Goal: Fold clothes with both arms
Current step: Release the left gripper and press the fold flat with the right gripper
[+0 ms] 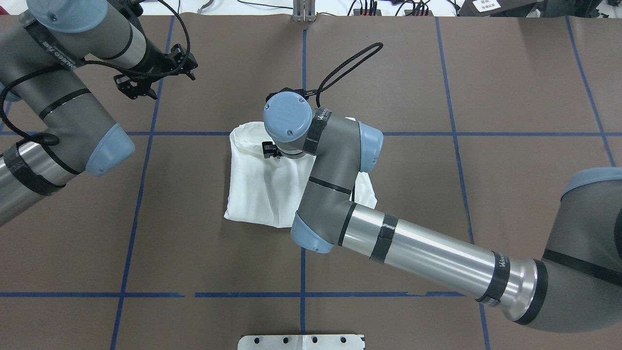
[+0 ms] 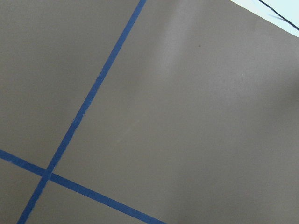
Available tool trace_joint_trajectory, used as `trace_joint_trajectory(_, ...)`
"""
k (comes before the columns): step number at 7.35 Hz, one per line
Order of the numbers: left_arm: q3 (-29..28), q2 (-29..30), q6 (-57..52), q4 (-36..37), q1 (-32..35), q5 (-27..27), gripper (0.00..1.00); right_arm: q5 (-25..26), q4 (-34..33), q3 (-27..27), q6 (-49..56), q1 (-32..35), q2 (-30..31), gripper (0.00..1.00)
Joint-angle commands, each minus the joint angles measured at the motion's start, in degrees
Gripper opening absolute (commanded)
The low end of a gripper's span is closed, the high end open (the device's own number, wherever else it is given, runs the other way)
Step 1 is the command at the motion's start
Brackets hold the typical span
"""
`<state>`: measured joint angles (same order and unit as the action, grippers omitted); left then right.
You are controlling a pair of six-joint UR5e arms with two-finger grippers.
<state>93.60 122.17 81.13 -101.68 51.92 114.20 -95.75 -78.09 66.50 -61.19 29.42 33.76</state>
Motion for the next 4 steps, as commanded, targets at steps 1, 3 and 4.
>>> trace_joint_trajectory(1, 0.09, 0.0, 0.0, 0.08, 0.02, 0.32, 1.0, 0.39, 4.33, -7.06, 1.24, 2.39, -2.37, 1.0)
trace_joint_trajectory(3, 0.01, 0.0, 0.0, -0.01, 0.02, 1.11, 1.0, -0.13, 4.26, -7.26, 3.6, 5.2, -3.78, 1.0)
trace_joint_trajectory(4, 0.09, 0.09, 0.0, -0.01, 0.02, 1.2, 1.0, -1.27, 4.17, -7.0, 5.36, 6.43, -3.7, 1.0)
